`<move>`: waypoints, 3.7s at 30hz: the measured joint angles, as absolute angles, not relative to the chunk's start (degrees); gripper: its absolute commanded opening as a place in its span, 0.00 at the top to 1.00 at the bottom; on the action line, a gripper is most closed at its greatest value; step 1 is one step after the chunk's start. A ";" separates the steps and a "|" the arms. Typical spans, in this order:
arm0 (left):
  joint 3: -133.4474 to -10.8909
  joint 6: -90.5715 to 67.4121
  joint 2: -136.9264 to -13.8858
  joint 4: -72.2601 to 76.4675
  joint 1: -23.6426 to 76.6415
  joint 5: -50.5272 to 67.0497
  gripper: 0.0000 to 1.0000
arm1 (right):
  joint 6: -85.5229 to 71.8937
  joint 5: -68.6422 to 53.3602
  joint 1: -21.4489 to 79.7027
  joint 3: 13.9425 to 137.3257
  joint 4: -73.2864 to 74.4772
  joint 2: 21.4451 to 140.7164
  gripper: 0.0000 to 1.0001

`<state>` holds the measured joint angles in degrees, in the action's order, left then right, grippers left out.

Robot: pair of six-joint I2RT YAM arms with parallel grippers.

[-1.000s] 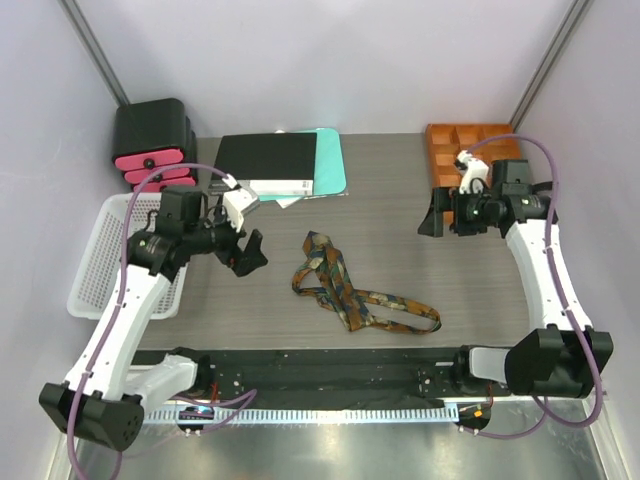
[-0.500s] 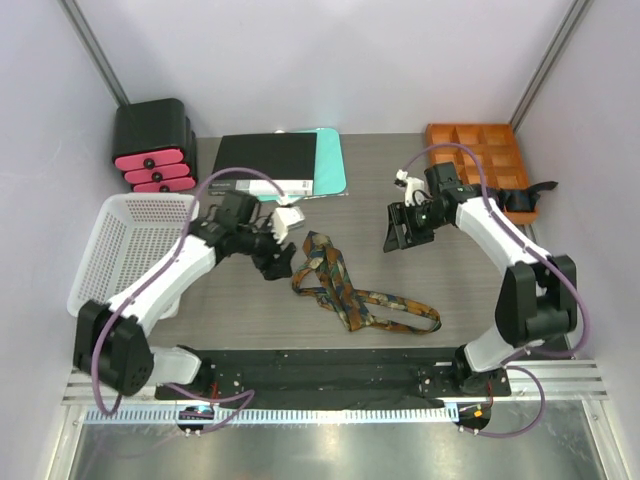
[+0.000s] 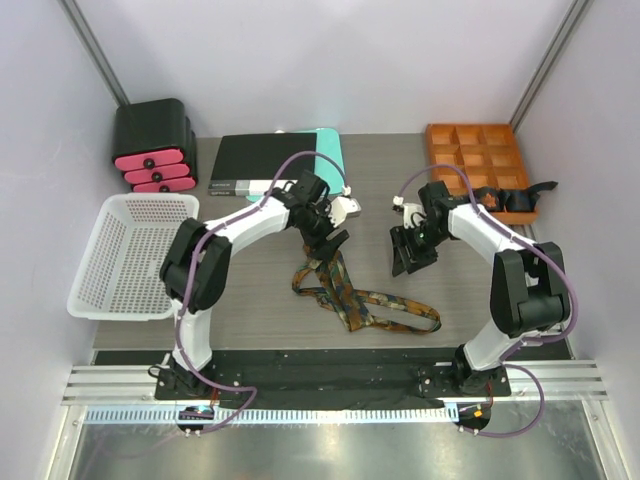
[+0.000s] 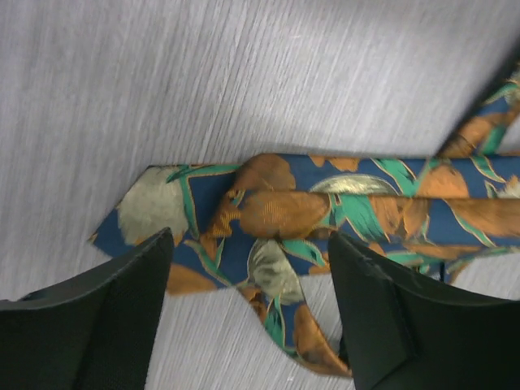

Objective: Roll the ties
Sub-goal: Place the tie at the center of the board, then flatten out the tie at the center of the board.

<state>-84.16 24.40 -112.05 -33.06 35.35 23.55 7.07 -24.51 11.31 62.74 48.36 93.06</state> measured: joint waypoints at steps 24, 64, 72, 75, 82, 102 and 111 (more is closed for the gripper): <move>-71.18 13.32 -84.25 -32.03 19.49 11.35 1.00 | 7.42 -23.44 14.85 62.83 47.62 99.00 0.71; -76.62 25.52 -102.17 -39.64 18.22 8.14 0.23 | 0.64 -35.99 19.53 73.80 41.17 100.66 0.61; -83.53 24.49 -110.06 -42.22 15.11 4.23 0.28 | 0.67 -35.53 19.79 73.21 41.23 101.14 0.61; -83.70 23.97 -112.42 -44.75 14.85 5.23 0.62 | 0.69 -35.09 19.77 73.21 41.30 101.14 0.62; -84.36 23.94 -111.02 -52.42 12.25 16.51 0.99 | 0.82 -34.54 19.75 73.21 42.26 101.14 0.67; -53.19 40.42 -61.63 -56.73 58.41 20.29 0.33 | 1.45 -34.46 18.48 74.61 44.29 102.28 0.64; -61.89 41.78 -76.79 -47.20 32.47 24.53 0.38 | 1.43 -35.90 19.38 73.71 43.72 102.26 0.66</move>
